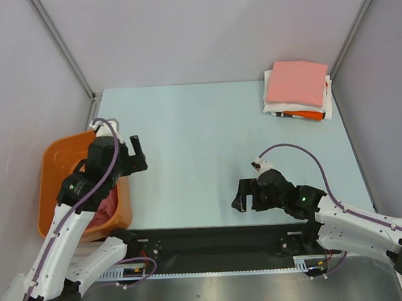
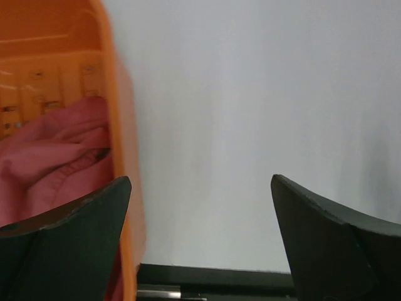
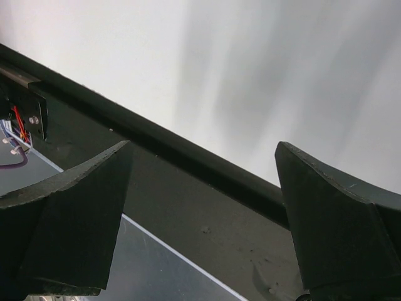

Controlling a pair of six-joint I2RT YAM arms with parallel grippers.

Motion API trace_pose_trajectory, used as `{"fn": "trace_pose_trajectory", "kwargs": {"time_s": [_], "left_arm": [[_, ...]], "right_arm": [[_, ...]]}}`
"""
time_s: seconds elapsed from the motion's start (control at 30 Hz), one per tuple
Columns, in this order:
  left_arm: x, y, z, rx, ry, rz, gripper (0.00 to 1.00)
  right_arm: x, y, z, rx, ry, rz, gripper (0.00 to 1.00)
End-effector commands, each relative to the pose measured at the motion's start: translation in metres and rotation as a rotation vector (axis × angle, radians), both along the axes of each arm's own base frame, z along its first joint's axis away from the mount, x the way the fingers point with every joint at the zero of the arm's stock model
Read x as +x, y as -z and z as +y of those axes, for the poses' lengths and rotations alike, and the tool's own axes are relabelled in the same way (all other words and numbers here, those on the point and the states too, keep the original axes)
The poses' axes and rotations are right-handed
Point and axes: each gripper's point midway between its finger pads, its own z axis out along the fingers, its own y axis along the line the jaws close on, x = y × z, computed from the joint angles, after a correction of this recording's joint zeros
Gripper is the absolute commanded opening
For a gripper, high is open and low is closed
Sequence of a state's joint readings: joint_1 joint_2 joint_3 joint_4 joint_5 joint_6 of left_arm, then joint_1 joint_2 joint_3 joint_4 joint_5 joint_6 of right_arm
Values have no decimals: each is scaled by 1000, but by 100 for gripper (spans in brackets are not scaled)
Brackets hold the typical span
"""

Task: Fold and stack the t-shirts
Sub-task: Grab the tshirt from the pile

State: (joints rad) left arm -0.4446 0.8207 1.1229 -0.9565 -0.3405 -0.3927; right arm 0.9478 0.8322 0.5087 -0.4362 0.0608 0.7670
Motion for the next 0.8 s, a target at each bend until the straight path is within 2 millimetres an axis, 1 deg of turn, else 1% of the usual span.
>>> {"fn": "trace_pose_trajectory", "kwargs": {"time_s": [0.0, 0.03, 0.07, 0.1, 0.13, 0.17, 0.2, 0.23, 0.3, 0.37, 0.4, 0.47, 0.5, 0.57, 0.6, 0.67, 0.7, 0.73, 0.77], "left_arm": [[1, -11, 49, 47, -209, -22, 100], [0, -8, 66, 30, -279, -13, 100], [-1, -6, 77, 34, -324, -11, 100], [-4, -4, 95, 39, -404, -4, 100], [-5, -1, 107, 56, -458, 1, 100], [-7, 9, 115, 69, -497, 27, 100], [-8, 14, 132, 69, -575, 30, 100], [-8, 20, 137, 69, -603, 46, 100], [-12, 43, 150, 49, -692, 103, 100], [-14, 58, 159, 27, -756, 130, 100], [-18, 63, 167, 40, -802, 156, 100], [-22, 72, 178, 48, -866, 176, 100], [-20, 76, 184, 32, -891, 173, 100], [-20, 100, 188, -10, -912, 242, 100], [-15, 109, 192, -66, -922, 252, 100], [-10, 136, 195, -101, -912, 333, 100], [-2, 142, 195, -155, -889, 333, 100], [3, 156, 193, -183, -862, 384, 98], [7, 158, 192, -204, -846, 391, 94]], "right_arm": [[2, -5, 4, 18, 0, -12, 100], [2, -5, 4, 22, 1, -10, 100], [1, -4, 3, 21, 2, -9, 100], [1, -4, 4, 22, 1, -8, 100], [1, -5, 3, 26, 3, -8, 100], [0, -4, 3, 23, 1, -6, 100], [0, -4, 3, 24, -1, -5, 100], [0, -4, 3, 23, -2, -6, 100], [1, -5, 4, 22, -14, -9, 100], [1, -6, 5, 13, -22, -5, 100], [3, -9, 6, 9, -25, -12, 100], [3, -7, 5, -9, -29, -7, 100], [2, -8, 6, -7, -36, -7, 100], [2, -9, 7, -5, -40, -7, 100], [2, -9, 8, -5, -44, -1, 100], [3, -14, 10, 3, -51, -7, 100], [2, -14, 10, -5, -54, -2, 100], [3, -17, 10, -6, -54, -8, 100], [2, -16, 9, -13, -56, -6, 100]]}}
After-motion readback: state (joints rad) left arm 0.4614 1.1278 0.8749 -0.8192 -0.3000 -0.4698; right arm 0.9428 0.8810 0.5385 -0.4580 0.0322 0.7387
